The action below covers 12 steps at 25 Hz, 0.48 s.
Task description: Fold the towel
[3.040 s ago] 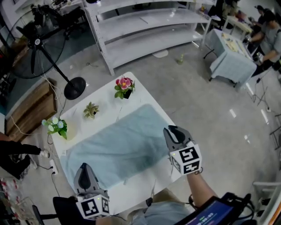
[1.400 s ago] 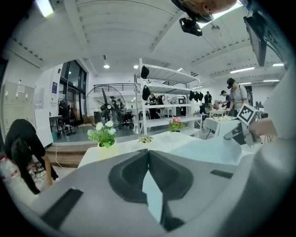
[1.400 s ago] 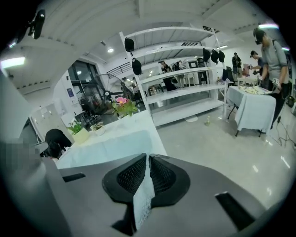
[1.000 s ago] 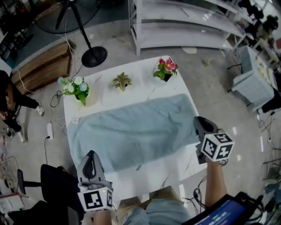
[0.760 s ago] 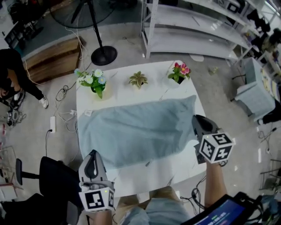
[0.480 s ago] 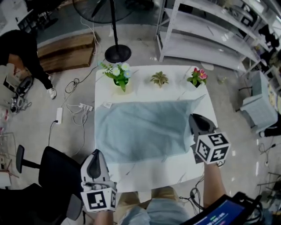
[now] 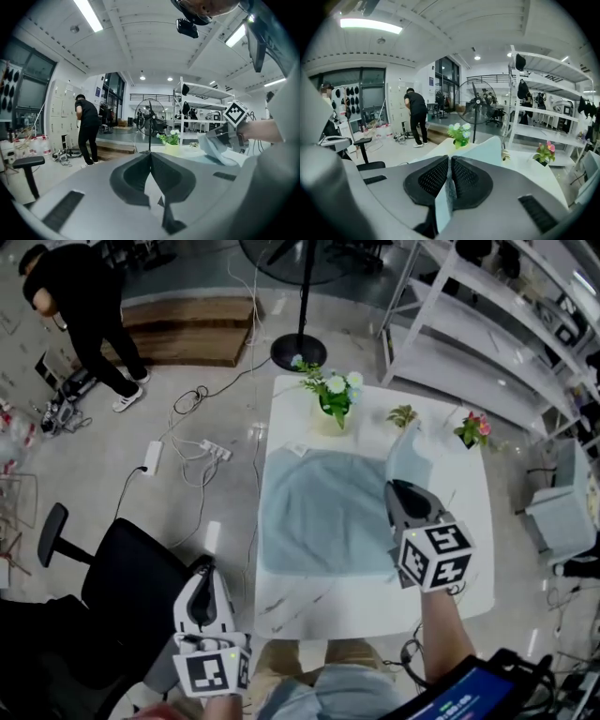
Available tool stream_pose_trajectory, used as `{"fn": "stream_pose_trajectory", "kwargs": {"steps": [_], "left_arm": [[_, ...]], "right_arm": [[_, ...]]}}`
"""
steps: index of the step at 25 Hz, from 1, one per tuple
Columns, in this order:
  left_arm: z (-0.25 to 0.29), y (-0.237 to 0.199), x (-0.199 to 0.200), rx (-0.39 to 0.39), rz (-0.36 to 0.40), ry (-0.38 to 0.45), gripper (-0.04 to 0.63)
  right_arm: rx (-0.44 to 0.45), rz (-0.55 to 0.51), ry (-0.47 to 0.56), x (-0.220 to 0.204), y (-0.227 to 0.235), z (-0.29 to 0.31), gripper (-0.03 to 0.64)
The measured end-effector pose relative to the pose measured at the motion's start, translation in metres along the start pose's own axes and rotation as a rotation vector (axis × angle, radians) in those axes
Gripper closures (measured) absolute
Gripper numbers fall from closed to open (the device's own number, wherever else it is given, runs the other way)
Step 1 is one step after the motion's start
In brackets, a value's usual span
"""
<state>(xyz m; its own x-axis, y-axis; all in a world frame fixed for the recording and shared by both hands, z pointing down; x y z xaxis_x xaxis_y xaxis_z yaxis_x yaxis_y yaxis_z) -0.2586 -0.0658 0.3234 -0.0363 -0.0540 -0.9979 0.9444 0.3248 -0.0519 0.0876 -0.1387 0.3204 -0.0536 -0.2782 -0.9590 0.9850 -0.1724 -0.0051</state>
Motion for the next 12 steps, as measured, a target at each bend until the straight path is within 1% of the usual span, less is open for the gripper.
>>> {"fn": "stream_pose_trajectory", "kwargs": {"steps": [5,8,12], "left_arm": [[-0.024,-0.036,-0.008,0.061,-0.023,-0.015,0.589],[-0.033,-0.052,-0.012,0.084,-0.032,-0.023,0.588],[-0.04,-0.069,-0.018,0.104,-0.058,-0.033,0.588]], "right_arm": [[0.079,-0.017,0.0,-0.002,-0.06,0.035,0.58],[0.118,-0.034,-0.012,-0.006,-0.094,0.055,0.58],[0.134,-0.063,0.007,-0.001,-0.126,0.07,0.58]]}}
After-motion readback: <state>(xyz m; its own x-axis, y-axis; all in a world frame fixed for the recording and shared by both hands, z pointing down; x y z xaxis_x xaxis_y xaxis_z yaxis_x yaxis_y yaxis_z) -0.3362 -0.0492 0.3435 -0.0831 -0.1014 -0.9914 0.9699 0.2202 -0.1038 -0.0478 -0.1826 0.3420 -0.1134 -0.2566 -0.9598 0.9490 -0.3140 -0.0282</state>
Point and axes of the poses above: the fingertips, and each gripper's own axes: z forward along the fingers, y to its right, x out of its top, the point moved 5 cm from there along -z, backward along the fingers, and after that the axes turned 11 degrees about y, right-handed, at the moved point
